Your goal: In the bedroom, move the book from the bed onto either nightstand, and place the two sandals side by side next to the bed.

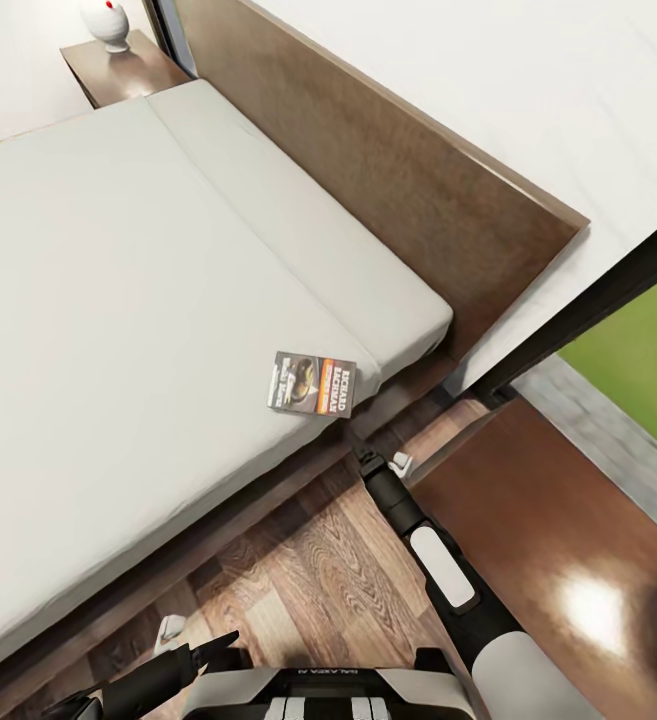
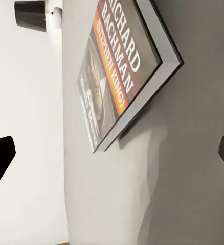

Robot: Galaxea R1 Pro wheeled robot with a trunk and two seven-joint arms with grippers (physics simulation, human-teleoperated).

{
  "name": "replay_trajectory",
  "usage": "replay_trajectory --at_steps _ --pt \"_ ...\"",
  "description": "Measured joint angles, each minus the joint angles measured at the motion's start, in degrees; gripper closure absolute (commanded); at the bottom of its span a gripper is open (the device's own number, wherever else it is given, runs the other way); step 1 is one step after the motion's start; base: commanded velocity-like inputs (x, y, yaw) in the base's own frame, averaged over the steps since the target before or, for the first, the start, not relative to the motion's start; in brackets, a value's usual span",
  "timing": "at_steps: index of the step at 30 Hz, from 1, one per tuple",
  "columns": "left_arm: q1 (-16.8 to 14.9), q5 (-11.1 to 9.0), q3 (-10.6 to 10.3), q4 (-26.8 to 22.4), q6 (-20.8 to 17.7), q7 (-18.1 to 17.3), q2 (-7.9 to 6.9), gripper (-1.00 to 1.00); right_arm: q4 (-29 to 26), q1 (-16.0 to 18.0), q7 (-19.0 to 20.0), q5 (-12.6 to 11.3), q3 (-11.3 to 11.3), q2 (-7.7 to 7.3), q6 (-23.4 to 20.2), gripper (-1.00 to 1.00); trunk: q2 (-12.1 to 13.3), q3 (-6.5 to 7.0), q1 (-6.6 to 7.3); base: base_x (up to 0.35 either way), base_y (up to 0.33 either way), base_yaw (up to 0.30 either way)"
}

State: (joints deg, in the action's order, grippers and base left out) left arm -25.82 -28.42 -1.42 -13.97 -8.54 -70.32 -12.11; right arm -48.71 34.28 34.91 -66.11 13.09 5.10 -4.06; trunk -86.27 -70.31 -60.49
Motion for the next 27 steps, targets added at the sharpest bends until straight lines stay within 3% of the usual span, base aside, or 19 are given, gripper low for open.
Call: replay_trajectory --at_steps 10,15,27 --pt "0.01 0.0 0.01 0.0 0.0 0.0 0.0 -1.0 0.0 -0.01 -0.02 0.0 0.0 0.0 0.0 -1.0 0.0 0.0 0.0 0.0 0.0 0.0" --pt "0.0 0.0 0.01 0.0 0.0 0.0 0.0 -1.0 0.0 0.0 0.01 0.0 0.0 0.0 0.0 -1.0 -1.99 -0.89 -1.09 0.0 0.0 0.0" --pt "-0.01 -0.01 0.07 0.04 0.0 0.0 -0.08 -1.0 0.03 -0.02 0.0 0.0 0.0 0.0 0.07 -1.0 -2.01 -0.9 -1.08 0.058 0.007 0.0"
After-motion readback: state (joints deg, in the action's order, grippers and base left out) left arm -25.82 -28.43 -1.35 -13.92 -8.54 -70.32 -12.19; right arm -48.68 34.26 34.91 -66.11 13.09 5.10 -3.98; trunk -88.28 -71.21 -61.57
